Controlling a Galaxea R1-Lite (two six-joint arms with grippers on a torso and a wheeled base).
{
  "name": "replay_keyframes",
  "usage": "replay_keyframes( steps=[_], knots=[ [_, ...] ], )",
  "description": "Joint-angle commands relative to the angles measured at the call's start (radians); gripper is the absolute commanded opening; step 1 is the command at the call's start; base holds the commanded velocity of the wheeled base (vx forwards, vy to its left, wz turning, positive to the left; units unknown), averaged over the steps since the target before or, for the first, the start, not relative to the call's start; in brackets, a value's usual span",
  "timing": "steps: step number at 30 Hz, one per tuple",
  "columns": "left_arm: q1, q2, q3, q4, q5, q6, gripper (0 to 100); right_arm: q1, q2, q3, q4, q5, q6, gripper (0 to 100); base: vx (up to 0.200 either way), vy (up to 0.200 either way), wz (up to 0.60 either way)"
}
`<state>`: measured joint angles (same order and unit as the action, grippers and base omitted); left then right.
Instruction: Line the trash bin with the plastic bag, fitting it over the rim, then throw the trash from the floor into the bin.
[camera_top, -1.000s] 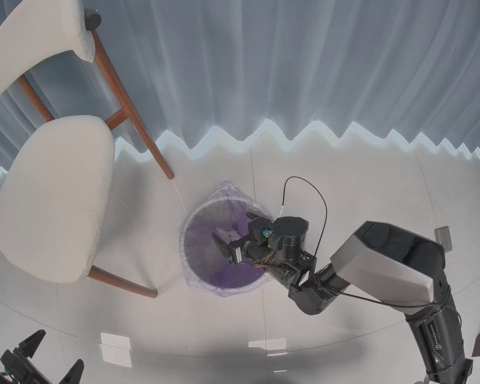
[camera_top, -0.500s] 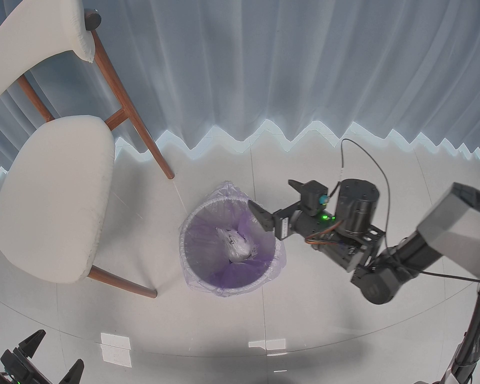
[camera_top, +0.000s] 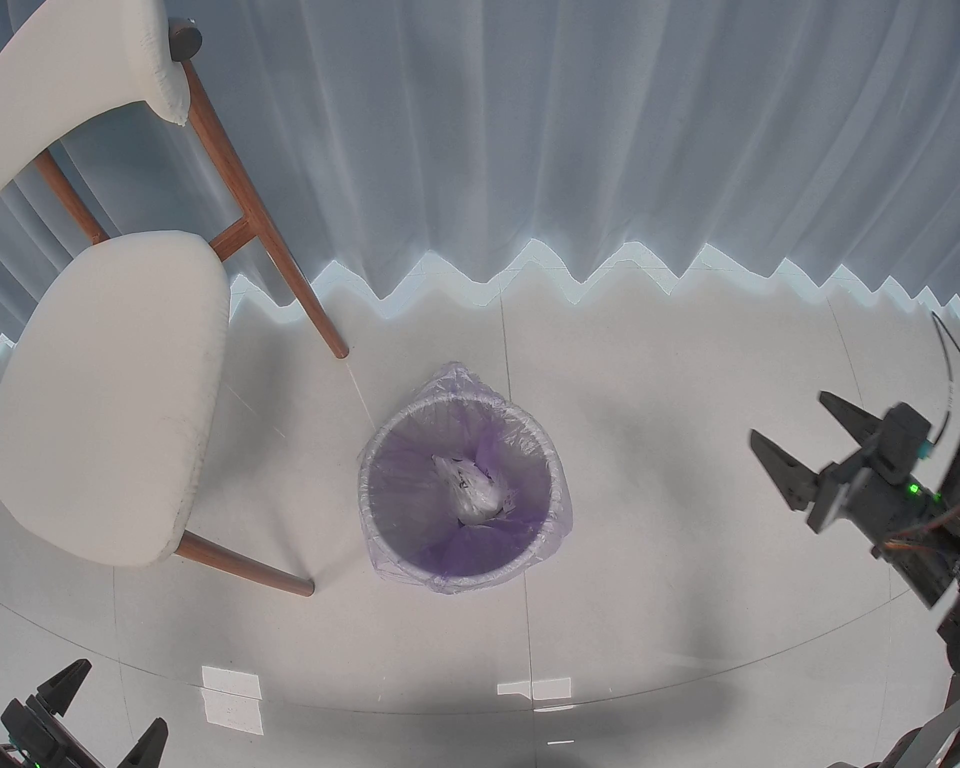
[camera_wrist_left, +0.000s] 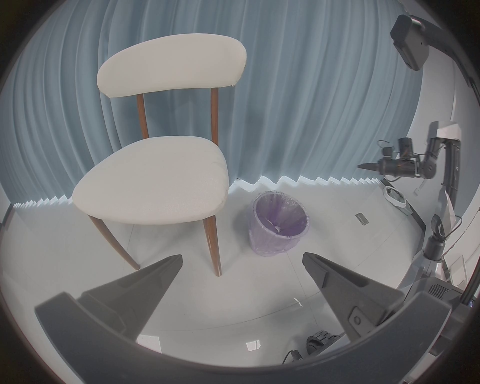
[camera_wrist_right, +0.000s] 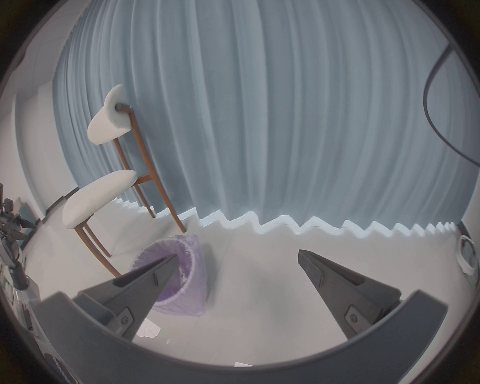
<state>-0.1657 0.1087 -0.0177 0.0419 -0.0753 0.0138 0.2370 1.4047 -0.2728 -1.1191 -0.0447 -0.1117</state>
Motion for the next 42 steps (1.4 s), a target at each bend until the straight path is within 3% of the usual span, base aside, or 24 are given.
replay_keyframes(
  steps=[1,8,11,12,13,17,22,31,35,37,42],
  knots=[
    [0.000,0.002,0.018,0.000,0.000,0.002,100,-0.170,-0.431,0.257,0.065,0.000,0.000,100,0.000,0.000,0.00],
    [-0.001,0.002,0.018,0.001,0.000,0.002,100,-0.174,-0.691,0.247,0.312,-0.003,0.000,100,0.000,0.000,0.00],
    [-0.001,0.002,0.018,0.001,0.000,0.002,100,-0.174,-0.851,0.213,0.530,-0.004,0.000,100,0.000,0.000,0.00],
    [-0.001,0.002,0.018,0.001,0.000,0.002,100,-0.174,-0.851,0.213,0.530,-0.004,0.000,100,0.000,0.000,0.00],
    [-0.001,0.002,0.018,0.001,0.000,0.002,100,-0.174,-0.934,0.187,0.656,-0.003,0.000,100,0.000,0.000,0.00],
    [-0.001,0.002,0.018,0.001,0.000,0.003,100,-0.173,-1.124,0.136,0.929,-0.003,0.000,100,0.000,0.000,0.00],
    [-0.001,0.002,0.018,0.001,0.000,0.003,100,-0.173,-1.293,0.124,1.131,-0.003,0.000,100,0.000,0.000,0.00],
    [-0.001,0.002,0.018,0.001,0.000,0.006,100,-0.174,-1.320,0.219,1.157,-0.034,0.000,100,0.000,0.000,0.00],
    [-0.001,0.002,0.018,0.001,0.000,0.008,100,-0.173,-1.314,0.250,1.115,-0.020,0.055,100,0.000,0.000,0.00],
    [-0.001,0.002,0.018,0.001,-0.001,0.008,100,-0.173,-1.314,0.256,1.113,-0.017,0.130,100,0.000,0.000,0.00],
    [-0.001,0.002,0.018,0.001,0.000,0.008,100,-0.176,-1.317,0.273,1.122,0.012,0.124,100,0.000,0.000,0.00]
  ],
)
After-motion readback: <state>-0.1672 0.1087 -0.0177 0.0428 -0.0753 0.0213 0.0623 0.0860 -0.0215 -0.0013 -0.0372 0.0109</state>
